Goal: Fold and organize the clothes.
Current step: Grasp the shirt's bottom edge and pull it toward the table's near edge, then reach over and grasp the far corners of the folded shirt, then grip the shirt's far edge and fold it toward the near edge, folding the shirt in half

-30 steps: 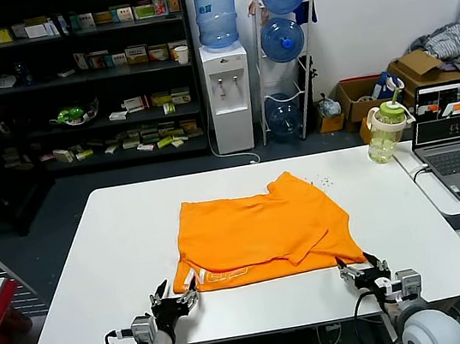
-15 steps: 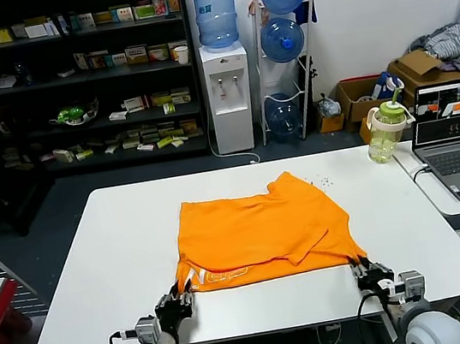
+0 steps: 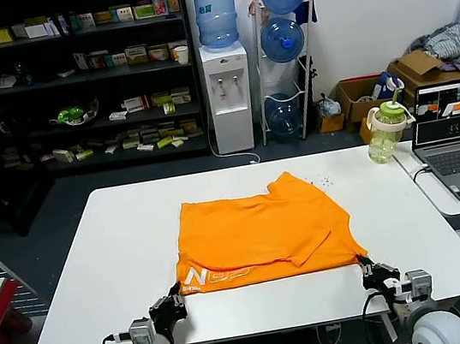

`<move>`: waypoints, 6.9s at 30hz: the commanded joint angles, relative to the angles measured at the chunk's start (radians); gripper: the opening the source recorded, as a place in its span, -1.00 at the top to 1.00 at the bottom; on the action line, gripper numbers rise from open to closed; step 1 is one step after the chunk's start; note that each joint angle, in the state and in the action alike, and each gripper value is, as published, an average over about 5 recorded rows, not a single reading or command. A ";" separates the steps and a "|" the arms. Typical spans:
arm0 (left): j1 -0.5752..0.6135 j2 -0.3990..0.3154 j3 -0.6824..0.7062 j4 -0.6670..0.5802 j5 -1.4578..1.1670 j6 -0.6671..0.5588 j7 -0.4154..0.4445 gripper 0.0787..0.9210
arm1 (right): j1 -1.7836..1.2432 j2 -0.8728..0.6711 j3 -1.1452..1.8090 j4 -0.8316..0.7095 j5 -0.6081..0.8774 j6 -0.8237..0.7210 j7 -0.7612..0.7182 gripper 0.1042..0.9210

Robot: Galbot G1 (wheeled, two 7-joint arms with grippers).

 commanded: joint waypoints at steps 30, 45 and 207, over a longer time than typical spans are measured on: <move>0.197 0.186 -0.103 -0.283 -0.143 0.045 -0.090 0.35 | -0.236 -0.105 0.185 0.266 0.035 -0.045 0.095 0.24; -0.532 0.038 0.162 0.266 -0.290 0.045 0.072 -0.69 | 0.810 0.052 -0.347 -0.431 0.156 -0.108 0.121 -0.73; -0.123 0.143 0.077 -0.116 -0.245 0.087 -0.062 0.97 | 0.185 -0.175 -0.109 0.134 0.274 -0.227 0.107 0.95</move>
